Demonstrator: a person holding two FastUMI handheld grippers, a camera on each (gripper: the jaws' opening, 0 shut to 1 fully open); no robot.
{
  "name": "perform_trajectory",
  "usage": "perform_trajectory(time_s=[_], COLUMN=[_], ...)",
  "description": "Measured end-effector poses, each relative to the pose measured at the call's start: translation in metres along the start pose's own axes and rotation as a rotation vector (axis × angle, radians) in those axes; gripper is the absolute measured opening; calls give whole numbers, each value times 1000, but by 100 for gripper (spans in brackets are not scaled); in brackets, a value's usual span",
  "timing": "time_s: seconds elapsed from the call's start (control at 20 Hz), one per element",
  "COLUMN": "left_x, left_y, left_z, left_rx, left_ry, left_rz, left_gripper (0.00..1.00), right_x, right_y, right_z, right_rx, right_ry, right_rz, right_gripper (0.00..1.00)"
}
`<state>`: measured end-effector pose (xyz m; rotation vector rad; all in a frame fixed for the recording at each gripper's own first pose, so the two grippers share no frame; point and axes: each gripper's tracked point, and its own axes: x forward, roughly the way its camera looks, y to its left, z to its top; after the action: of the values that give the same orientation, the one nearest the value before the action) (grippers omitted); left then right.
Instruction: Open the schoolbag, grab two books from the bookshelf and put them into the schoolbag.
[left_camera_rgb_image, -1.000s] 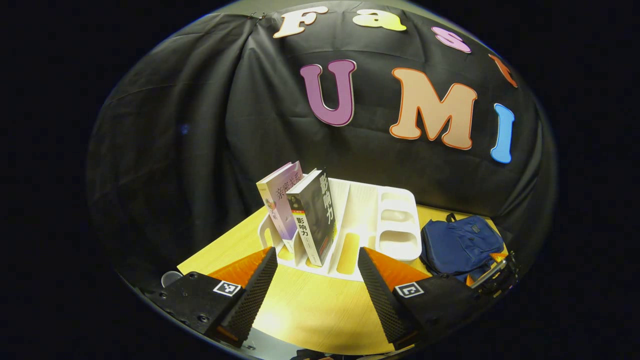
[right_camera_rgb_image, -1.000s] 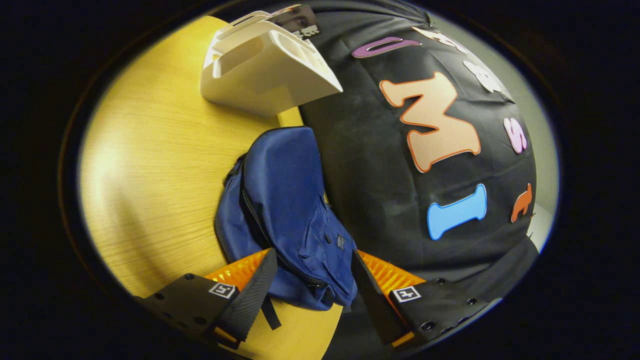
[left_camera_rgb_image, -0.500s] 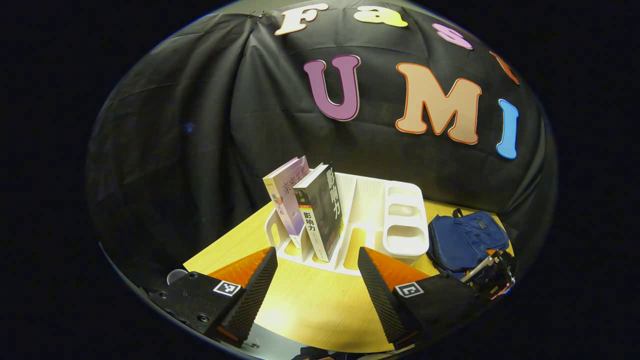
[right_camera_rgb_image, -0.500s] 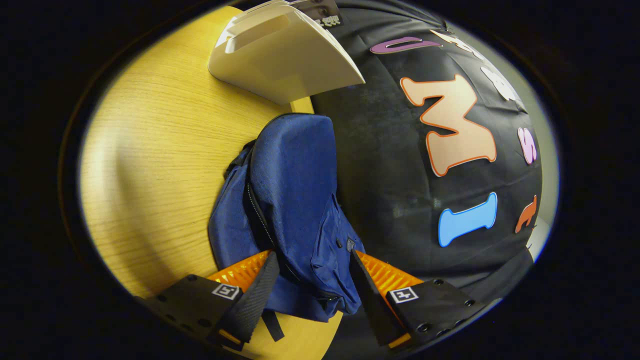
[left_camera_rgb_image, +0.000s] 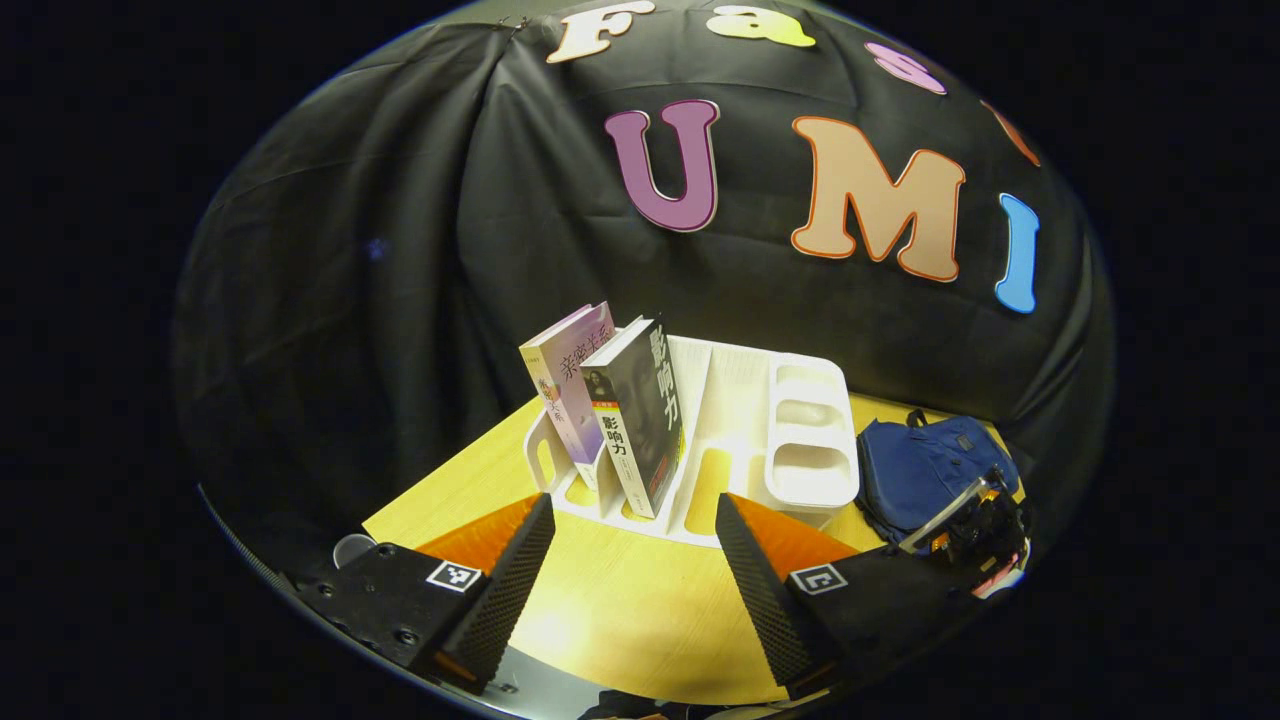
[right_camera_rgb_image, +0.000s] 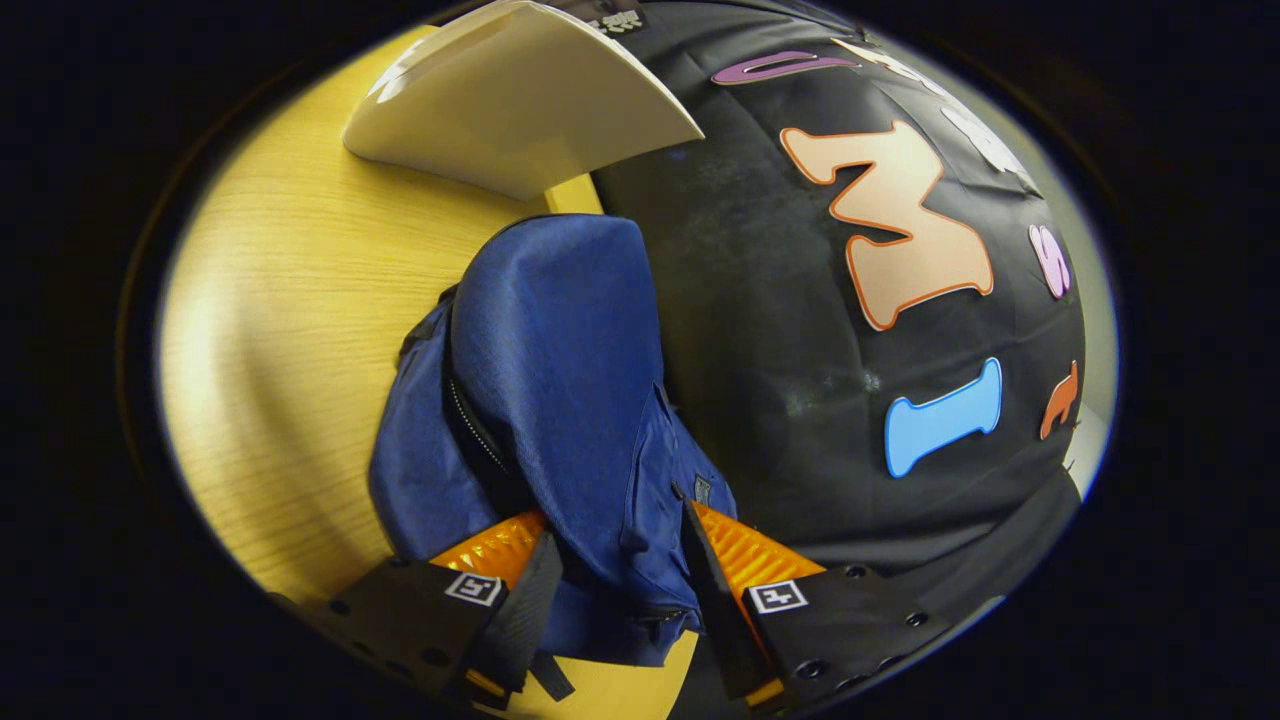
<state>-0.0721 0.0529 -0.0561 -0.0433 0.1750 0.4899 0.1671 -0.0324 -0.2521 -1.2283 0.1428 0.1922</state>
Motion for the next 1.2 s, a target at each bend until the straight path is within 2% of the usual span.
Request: perform_trajectory(time_s=[0.15,0.3,0.35,0.4,0.45,0.5,0.8,0.95,1.2], left_x=[3,4,5,6,8,9,27,40,67], left_y=[1,2,2,2,2,3,8,17,27], left_z=[-2,-1,-4,-4,-4,-3,7,17,32], left_rx=[-6,-14,-16,-17,-16,-14,-71,-68,-85], left_ry=[9,18,20,24,25,26,36,37,75], left_rz=[2,3,3,2,1,0,-13,-18,-79], left_gripper=[95,96,96,96,96,96,95,96,95], right_x=[5,18,19,21,20,18,16,15,10], right_y=[-9,-2,1,5,7,4,-36,-59,-86], right_z=[6,5,6,6,6,9,15,14,12], right_rx=[37,50,43,40,32,28,100,151,194], right_ry=[-13,11,18,26,28,26,21,23,46], right_rz=[-15,8,16,24,23,9,-64,-90,-123], right_gripper=[54,51,35,32,1,10,8,8,8])
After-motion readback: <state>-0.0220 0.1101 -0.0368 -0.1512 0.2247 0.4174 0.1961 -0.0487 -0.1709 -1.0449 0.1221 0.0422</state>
